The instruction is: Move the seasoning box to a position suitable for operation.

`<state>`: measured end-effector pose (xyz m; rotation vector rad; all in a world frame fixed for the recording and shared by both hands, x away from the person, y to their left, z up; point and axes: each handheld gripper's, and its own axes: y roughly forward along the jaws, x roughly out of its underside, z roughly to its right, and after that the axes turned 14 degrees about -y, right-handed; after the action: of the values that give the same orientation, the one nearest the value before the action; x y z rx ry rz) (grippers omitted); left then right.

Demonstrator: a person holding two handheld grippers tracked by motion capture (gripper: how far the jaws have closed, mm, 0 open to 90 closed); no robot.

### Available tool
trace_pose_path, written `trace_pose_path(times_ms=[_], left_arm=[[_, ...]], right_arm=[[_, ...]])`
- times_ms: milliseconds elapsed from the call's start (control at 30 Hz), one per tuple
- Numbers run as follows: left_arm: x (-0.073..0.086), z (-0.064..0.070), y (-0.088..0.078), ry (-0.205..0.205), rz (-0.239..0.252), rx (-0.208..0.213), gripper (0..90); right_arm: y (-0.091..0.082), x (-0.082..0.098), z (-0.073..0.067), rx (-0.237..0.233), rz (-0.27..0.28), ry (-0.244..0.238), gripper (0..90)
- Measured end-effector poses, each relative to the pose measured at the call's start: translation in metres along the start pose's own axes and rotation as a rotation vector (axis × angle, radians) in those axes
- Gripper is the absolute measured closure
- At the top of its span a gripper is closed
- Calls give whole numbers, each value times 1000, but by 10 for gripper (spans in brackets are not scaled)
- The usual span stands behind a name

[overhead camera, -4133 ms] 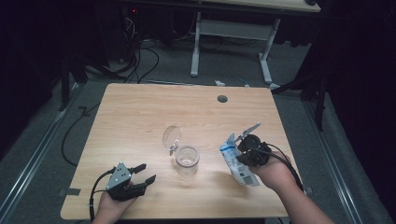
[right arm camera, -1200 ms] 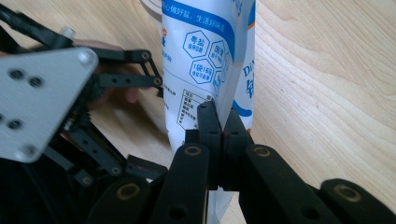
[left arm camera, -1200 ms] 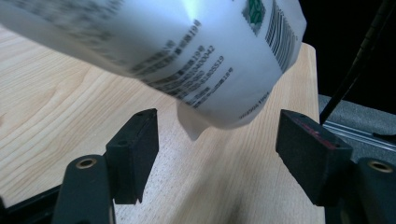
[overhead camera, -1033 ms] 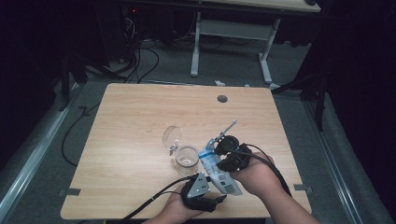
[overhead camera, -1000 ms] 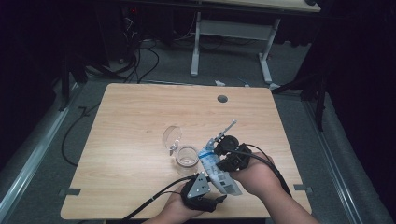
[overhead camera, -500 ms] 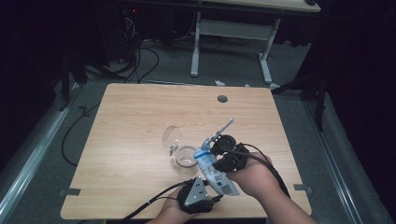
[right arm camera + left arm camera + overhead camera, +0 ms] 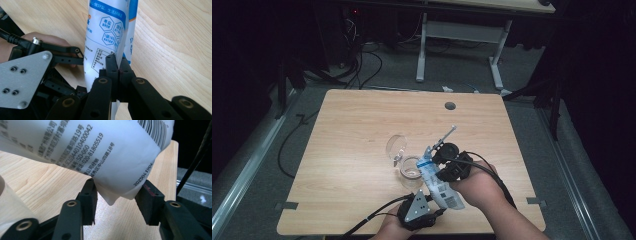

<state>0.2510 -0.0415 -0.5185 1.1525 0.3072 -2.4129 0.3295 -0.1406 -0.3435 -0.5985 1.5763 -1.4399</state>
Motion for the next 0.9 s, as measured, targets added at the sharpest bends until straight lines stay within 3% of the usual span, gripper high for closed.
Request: trace_pose_path(times_ms=[267, 600, 900], left_arm=[[-5, 1, -1, -74, 23, -4, 580], [-9, 1, -4, -96, 39, -1, 611], [-10, 1, -4, -118, 15, 6, 615]], right_arm=[[4, -4, 1, 3, 35, 0, 894], [3, -5, 2, 15, 54, -1, 886], [8, -12, 1, 21, 34, -26, 900]])
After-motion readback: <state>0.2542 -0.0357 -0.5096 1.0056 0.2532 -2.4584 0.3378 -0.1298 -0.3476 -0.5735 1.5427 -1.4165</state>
